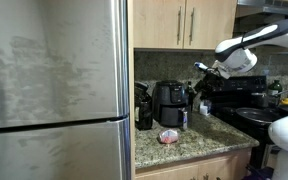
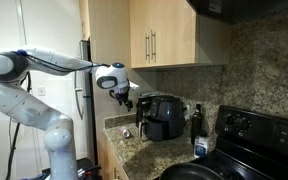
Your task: Put the can on the countertop, close the drawers and close the air fryer
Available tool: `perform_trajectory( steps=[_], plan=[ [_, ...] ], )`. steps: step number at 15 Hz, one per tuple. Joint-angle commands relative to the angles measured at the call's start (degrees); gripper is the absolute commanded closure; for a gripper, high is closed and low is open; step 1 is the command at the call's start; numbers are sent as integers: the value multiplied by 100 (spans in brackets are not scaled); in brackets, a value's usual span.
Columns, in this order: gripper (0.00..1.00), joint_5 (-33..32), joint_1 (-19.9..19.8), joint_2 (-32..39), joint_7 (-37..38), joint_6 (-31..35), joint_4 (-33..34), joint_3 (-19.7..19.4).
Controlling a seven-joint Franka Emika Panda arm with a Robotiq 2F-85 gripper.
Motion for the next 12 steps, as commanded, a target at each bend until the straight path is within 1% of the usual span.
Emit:
perform_trajectory(
  steps=[1,3,4,6,7,8,9,10,11,12],
  plan=[
    [0,122,-65,182,-5,104,6,167],
    [0,204,-178,364,-6,158,40,337],
    [0,146,-730,590,-6,-58,122,768],
    [0,281,-1558,1139,4,380,79,1598],
    [0,353,-1821,1332,6,487,92,1890],
    [0,424,-2370,1477,5,747,61,2428],
    [0,552,-2654,1700,4,830,158,2729],
    [0,607,-2497,1993,1,975,254,2709],
    [0,478,-2354,1461,-16,736,-1,2488],
    [0,522,-2440,1674,-15,840,47,2629]
  ],
)
